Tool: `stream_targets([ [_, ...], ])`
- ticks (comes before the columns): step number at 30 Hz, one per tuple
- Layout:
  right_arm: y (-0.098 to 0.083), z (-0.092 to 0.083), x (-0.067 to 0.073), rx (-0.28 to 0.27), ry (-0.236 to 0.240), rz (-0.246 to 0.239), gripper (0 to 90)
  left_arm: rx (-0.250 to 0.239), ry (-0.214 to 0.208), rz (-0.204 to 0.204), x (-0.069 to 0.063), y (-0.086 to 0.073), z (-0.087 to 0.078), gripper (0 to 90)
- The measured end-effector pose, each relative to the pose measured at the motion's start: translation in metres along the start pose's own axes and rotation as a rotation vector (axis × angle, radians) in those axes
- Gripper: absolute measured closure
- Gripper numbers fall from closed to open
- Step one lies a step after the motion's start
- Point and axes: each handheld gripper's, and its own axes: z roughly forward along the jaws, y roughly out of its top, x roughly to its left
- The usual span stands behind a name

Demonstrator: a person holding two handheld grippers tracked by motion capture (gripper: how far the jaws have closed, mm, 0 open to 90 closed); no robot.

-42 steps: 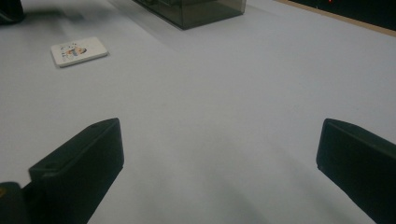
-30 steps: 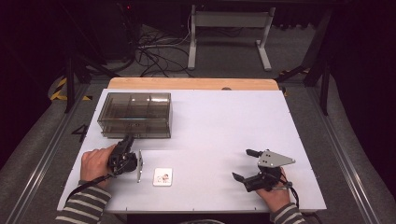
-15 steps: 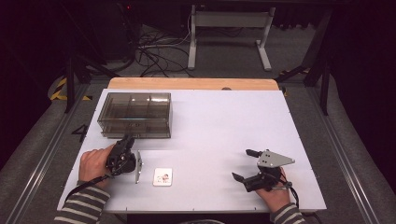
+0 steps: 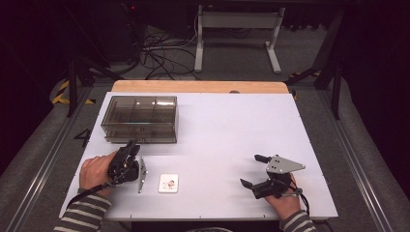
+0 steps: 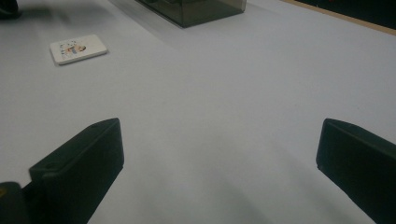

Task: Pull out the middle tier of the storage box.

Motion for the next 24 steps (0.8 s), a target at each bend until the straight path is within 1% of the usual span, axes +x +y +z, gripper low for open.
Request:
stream_targets([
  [1, 0.0, 0.0, 0.0, 0.0, 0.0, 0.0, 1.5, 0.004, -0.008, -0.004, 0.0, 0.0, -0.001, 69.5],
  [2, 0.0, 0.0, 0.0, 0.0, 0.0, 0.0, 1.5, 0.001, -0.003, 0.002, 0.001, 0.0, -0.001, 69.5],
  [3, 0.0, 0.0, 0.0, 0.0, 0.0, 0.0, 1.5, -0.002, -0.006, -0.012, 0.001, -0.001, -0.002, 69.5],
  [5, 0.0, 0.0, 0.0, 0.0, 0.0, 0.0, 1.5, -0.011, -0.005, -0.009, 0.002, 0.0, -0.003, 69.4],
  [6, 0.0, 0.0, 0.0, 0.0, 0.0, -0.001, 1.5, -0.013, -0.014, -0.019, 0.002, 0.0, -0.003, 69.4],
  [8, 0.0, 0.0, 0.0, 0.001, 0.0, 0.0, 1.5, -0.017, -0.018, -0.021, 0.004, 0.0, -0.004, 69.3],
  [9, 0.0, 0.0, 0.0, 0.001, 0.001, 0.0, 1.5, -0.02, -0.025, -0.041, 0.003, 0.001, -0.004, 69.2],
  [11, 0.0, 0.0, 0.0, 0.001, 0.001, 0.0, 1.5, -0.009, -0.039, -0.056, 0.004, 0.002, -0.004, 69.3],
  [13, 0.0, 0.0, 0.0, 0.001, 0.001, 0.0, 1.5, -0.007, -0.05, -0.082, 0.005, 0.003, -0.004, 69.2],
  [16, 0.0, 0.0, 0.0, 0.001, 0.001, 0.0, 1.5, -0.021, -0.065, -0.11, 0.007, 0.003, -0.006, 69.2],
  [17, 0.0, 0.0, 0.0, 0.001, 0.001, 0.0, 1.5, -0.025, -0.069, -0.112, 0.008, 0.004, -0.006, 69.2],
  [21, 0.0, 0.0, 0.0, 0.001, 0.001, 0.001, 1.5, -0.032, -0.111, -0.156, 0.011, 0.004, -0.008, 68.2],
  [23, 0.0, 0.0, 0.0, 0.001, 0.001, 0.002, 1.5, -0.044, -0.122, -0.173, 0.013, 0.004, -0.01, 67.7],
  [24, 0.0, 0.0, 0.0, 0.001, 0.001, 0.002, 1.5, -0.055, -0.127, -0.189, 0.014, 0.003, -0.01, 67.3],
])
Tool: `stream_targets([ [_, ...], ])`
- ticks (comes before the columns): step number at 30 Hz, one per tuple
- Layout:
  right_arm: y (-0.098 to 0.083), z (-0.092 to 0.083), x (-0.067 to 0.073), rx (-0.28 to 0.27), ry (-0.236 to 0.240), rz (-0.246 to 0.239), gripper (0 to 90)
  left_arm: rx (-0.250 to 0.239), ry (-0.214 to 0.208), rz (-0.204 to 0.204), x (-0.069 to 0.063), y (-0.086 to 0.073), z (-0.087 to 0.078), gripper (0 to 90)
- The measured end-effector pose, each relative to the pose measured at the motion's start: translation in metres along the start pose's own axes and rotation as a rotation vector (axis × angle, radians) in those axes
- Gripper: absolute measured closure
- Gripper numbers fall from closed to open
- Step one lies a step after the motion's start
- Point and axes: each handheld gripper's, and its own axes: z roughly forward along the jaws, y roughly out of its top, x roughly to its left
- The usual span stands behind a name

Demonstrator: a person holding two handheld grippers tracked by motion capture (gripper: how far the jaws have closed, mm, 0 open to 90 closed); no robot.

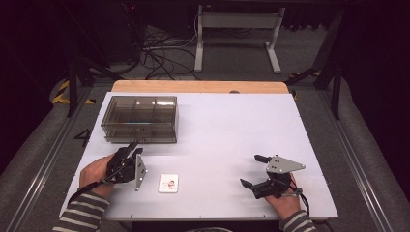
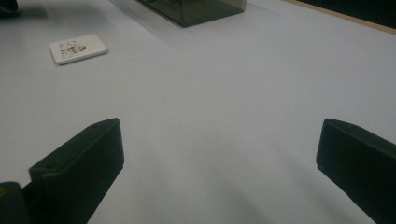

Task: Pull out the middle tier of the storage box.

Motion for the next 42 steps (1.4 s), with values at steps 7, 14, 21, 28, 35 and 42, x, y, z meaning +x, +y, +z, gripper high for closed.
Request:
stream_targets([
  [7, 0.0, 0.0, 0.0, 0.001, 0.001, 0.002, 1.5, -0.018, -0.093, -0.144, 0.011, 0.0, -0.003, 56.3],
  [14, 0.0, 0.0, 0.0, 0.001, 0.0, 0.003, 1.5, -0.065, -0.207, -0.236, 0.019, -0.001, -0.004, 49.4],
  [21, 0.0, 0.0, 0.0, 0.001, -0.001, 0.003, 1.5, -0.113, -0.303, -0.309, 0.027, -0.005, -0.006, 43.8],
  [28, 0.0, 0.0, 0.0, 0.002, 0.001, 0.003, 1.5, -0.2, -0.394, -0.422, 0.038, -0.012, -0.01, 45.2],
  [35, 0.0, 0.0, 0.0, 0.004, 0.001, 0.005, 1.5, -0.263, -0.466, -0.504, 0.045, -0.017, -0.011, 44.2],
  [42, 0.0, 0.0, 0.0, 0.005, 0.001, 0.003, 1.6, -0.301, -0.564, -0.57, 0.054, -0.023, -0.009, 42.2],
])
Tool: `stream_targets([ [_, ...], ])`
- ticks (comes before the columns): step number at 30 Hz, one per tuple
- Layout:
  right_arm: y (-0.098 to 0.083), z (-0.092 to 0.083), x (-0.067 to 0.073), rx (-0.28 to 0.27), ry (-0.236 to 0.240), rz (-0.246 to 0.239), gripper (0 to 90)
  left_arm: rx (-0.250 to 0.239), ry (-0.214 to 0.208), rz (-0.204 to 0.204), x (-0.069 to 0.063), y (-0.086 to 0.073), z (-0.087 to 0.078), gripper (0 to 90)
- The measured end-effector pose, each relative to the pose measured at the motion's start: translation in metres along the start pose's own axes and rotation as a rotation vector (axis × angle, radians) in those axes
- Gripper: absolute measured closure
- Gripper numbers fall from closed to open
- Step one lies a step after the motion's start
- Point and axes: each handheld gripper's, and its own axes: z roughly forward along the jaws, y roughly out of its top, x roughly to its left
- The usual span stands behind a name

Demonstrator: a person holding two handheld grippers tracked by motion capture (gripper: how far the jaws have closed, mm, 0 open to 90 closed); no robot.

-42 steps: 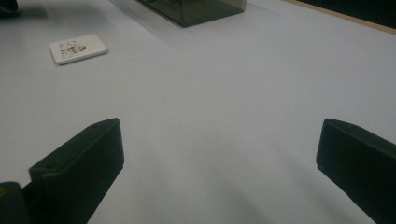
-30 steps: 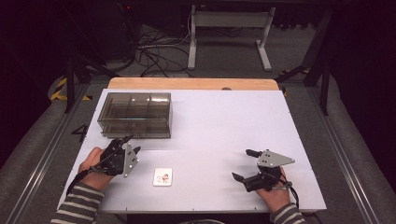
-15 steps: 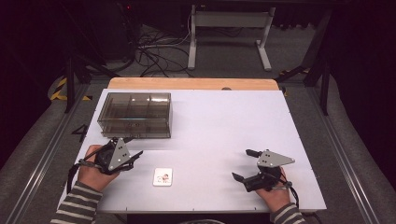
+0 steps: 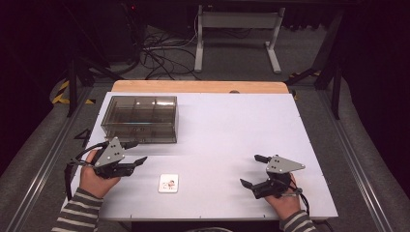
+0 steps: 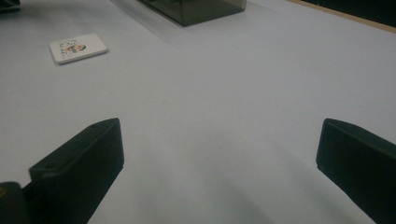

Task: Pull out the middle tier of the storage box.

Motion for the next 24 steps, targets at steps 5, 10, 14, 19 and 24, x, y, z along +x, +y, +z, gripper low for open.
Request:
stream_targets([
  [5, 0.0, 0.0, 0.0, 0.001, 0.001, 0.0, 1.6, 0.01, -0.04, -0.004, 0.005, 0.001, -0.001, 42.5],
  [10, 0.0, 0.0, 0.0, 0.0, 0.0, 0.001, 1.6, 0.013, -0.077, -0.005, 0.009, 0.002, -0.001, 43.2],
  [14, 0.0, 0.0, 0.0, 0.0, 0.002, 0.005, 1.6, 0.029, -0.109, -0.005, 0.012, 0.002, 0.001, 43.6],
  [19, 0.0, 0.0, 0.0, 0.004, 0.001, 0.007, 1.6, 0.057, -0.125, 0.038, 0.019, 0.008, -0.001, 43.6],
  [24, 0.0, 0.0, 0.0, 0.005, 0.0, 0.011, 1.6, 0.097, -0.129, 0.058, 0.028, 0.012, -0.002, 44.7],
])
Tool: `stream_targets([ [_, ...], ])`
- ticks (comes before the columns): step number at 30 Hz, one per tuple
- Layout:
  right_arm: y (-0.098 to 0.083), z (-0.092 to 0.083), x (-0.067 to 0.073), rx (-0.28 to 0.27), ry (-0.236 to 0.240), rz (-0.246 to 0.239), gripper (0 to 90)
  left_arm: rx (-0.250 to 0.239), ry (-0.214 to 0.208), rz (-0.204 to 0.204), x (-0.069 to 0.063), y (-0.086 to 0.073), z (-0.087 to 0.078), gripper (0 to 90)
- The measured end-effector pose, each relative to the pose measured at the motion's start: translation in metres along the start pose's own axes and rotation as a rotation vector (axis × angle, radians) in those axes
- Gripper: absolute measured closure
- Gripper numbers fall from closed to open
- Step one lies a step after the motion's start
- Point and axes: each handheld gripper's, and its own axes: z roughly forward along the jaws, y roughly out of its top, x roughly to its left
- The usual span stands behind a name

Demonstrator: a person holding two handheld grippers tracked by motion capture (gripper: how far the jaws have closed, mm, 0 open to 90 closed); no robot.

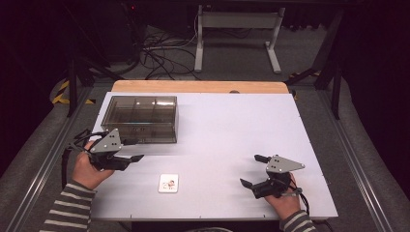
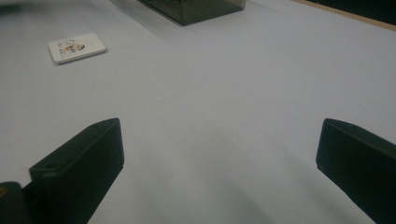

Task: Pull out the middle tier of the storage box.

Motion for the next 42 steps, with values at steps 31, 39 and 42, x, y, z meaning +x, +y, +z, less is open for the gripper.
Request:
stream_targets([
  [31, 0.0, 0.001, 0.0, 0.011, 0.001, 0.001, 1.7, 0.233, 0.05, 0.112, 0.02, 0.024, 0.029, 49.3],
  [39, 0.0, 0.001, 0.0, 0.011, 0.004, 0.0, 1.7, 0.264, 0.07, 0.129, 0.02, 0.026, 0.039, 49.6],
  [42, 0.0, 0.001, 0.0, 0.011, 0.004, 0.0, 1.7, 0.285, 0.078, 0.145, 0.021, 0.026, 0.042, 49.7],
])
